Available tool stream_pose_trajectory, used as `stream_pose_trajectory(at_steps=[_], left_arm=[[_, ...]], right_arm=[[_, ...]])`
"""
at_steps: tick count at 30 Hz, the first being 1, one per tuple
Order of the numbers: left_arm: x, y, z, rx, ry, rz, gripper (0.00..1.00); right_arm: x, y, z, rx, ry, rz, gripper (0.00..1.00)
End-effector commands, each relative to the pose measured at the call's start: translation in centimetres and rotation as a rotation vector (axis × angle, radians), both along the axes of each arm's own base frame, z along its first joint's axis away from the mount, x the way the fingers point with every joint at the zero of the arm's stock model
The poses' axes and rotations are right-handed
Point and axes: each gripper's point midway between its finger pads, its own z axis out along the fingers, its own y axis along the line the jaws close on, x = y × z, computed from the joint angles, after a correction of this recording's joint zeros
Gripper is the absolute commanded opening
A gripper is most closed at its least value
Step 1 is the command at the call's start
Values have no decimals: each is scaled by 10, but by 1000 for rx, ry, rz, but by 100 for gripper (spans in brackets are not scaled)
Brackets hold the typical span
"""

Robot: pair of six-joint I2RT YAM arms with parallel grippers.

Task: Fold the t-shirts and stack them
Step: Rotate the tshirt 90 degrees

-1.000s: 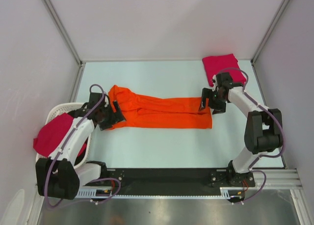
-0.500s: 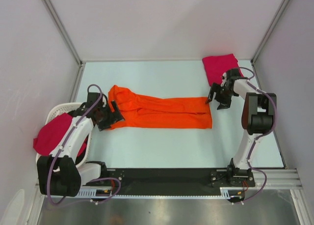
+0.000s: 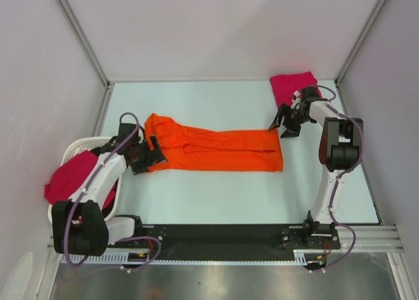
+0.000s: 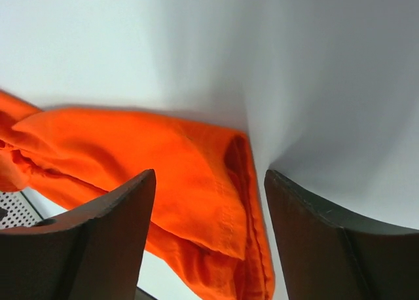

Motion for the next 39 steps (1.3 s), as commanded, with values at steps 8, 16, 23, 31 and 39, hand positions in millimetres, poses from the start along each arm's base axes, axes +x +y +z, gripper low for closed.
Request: stream_pose_trajectory(at_steps=[8,16,23,31,39], left_arm=[[-2,6,-10,28,19,4,87],[-16,26,-18,109,65,122,86],[-1,65,11,306,12,199,92],[18,56,-32,260,174,152,94],[19,54,-60,238,248,140,93]], right_arm=[[-13,17,-42,-7,97,59,17],[-21,25,-42,-24,100,83,0],[-20,29,-35,-18,82,94,0],[-22,34,-31,-4,77,112,0],[-22,35,-28,10,71,117,0]])
